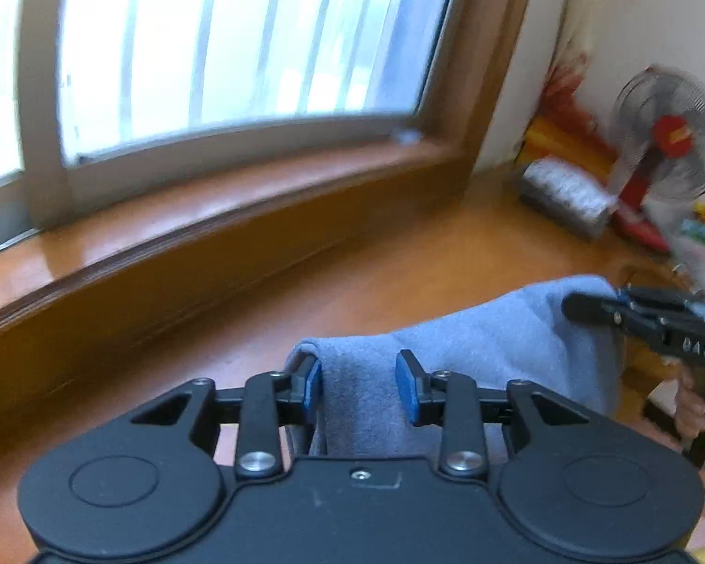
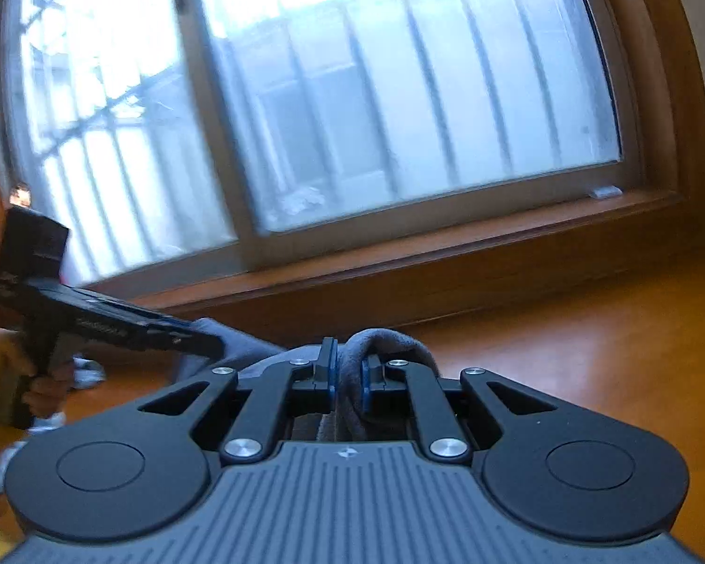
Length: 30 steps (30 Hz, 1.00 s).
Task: Fold clothes
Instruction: 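Grasp the folded bundle with the left gripper while the right gripper pinches it, then press the folded bundle flat with both grippers and open them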
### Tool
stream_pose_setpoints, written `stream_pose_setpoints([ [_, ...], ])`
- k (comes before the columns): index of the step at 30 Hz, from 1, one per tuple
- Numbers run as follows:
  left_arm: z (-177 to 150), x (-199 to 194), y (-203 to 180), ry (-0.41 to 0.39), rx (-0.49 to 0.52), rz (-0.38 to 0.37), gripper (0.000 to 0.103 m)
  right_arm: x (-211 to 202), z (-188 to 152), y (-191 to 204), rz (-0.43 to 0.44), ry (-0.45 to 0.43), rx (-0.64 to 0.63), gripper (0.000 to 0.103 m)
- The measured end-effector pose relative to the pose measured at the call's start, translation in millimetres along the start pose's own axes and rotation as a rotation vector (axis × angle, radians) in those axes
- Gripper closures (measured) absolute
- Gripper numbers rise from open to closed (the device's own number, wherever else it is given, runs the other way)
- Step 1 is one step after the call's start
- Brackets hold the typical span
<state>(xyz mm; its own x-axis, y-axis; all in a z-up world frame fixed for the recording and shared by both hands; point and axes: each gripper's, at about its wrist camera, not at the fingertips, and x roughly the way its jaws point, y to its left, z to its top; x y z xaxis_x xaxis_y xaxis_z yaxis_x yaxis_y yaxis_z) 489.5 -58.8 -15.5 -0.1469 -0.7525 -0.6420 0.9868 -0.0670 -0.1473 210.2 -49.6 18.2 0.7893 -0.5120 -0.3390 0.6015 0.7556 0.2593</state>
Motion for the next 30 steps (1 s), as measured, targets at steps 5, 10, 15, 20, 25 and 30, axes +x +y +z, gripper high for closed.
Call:
stream_pose_setpoints([
  [5, -5.7, 58.0, 12.2, 0.055, -0.012, 0.090, 0.059, 87.0, -26.8, -52.9, -0.154, 0.133, 0.063, 0.080],
  [10, -4.7, 49.5, 19.8, 0.035, -0.068, 0.095, 0.051, 87.5, -24.2, -54.3, -0.226, 0.127, 0.074, 0.054],
  [15, 4.2, 1.5, 12.9, -0.057, -0.108, 0.067, 0.046, 34.0, -1.8, -30.4, -0.241, -0.018, 0.001, 0.055],
  [20, 9.4, 14.4, -6.0, -0.055, -0.128, -0.118, 0.038, 57.8, 5.2, -8.8, -0.056, 0.065, -0.033, 0.062],
  [25, -5.8, 77.8, 3.3, 0.061, -0.118, -0.049, 0.038, 109.5, -9.4, -13.6, -0.045, 0.167, -0.025, 0.063],
  [30, -1.5, 80.4, -4.5, 0.059, -0.038, -0.023, 0.035, 117.8, -10.8, -10.5, -0.059, 0.192, -0.030, 0.063],
])
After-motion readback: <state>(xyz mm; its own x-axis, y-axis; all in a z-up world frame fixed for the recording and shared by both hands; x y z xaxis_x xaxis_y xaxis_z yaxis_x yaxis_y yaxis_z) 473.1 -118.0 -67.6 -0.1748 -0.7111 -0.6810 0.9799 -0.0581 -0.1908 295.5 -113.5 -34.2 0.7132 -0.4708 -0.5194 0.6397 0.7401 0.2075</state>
